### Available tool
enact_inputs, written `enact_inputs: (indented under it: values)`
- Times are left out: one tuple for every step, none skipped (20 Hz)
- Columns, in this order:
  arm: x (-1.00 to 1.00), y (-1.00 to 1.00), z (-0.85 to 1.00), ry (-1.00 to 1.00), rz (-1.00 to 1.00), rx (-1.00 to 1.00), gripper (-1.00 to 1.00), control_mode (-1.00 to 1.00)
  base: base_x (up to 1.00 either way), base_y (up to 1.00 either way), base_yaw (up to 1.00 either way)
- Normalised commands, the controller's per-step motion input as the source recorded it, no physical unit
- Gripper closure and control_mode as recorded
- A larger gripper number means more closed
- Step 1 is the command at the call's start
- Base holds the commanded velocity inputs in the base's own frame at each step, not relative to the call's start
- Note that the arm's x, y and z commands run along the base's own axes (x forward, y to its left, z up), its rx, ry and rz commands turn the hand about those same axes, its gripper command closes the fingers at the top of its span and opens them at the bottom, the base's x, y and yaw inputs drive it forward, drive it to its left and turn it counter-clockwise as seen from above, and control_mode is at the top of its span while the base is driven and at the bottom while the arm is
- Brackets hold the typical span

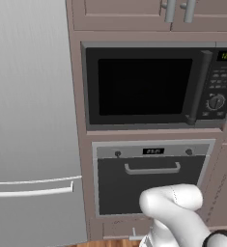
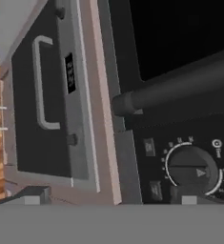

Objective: Pick the cucumber from the sink and place it in the bowl. Then pick the bowl and place it in the microwave. Then close the microwave door and press the start button.

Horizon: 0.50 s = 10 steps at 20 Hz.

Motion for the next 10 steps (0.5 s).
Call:
enact_inputs:
  values:
    - [-0.07,0.01,-0.63,-0.30,0.38,0.00,-1.00,-1.00,0.00,0.00,0.00]
    - [0.00,0.00,-0.49,-0.29,0.32,0.00,-1.00,-1.00,0.00,0.00,0.00]
    - [0.00,0.01,-0.45,-0.26,0.23,-0.01,-1.00,-1.00,0.00,0.00,0.00]
    - [0.00,0.07,-0.39,-0.25,0.13,-0.01,-1.00,-1.00,0.00,0.00,0.00]
    - [0.00,0.03,-0.34,-0.30,0.12,-0.02,-1.00,-1.00,0.00,0.00,0.00]
    - [0.00,0.14,-0.24,-0.31,0.08,-0.01,-1.00,-1.00,0.00,0.00,0.00]
    - [0.03,0.15,-0.21,-0.27,0.05,0.00,-1.00,-1.00,0.00,0.00,0.00]
    - [0.04,0.11,-0.11,-0.26,0.03,0.00,-1.00,-1.00,0.00,0.00,0.00]
    - [0.15,0.06,-0.06,-0.23,0.01,0.00,-1.00,-1.00,0.00,0.00,0.00]
    - [0.30,0.11,0.00,-0.20,0.00,0.00,-1.00,-1.00,0.00,0.00,0.00]
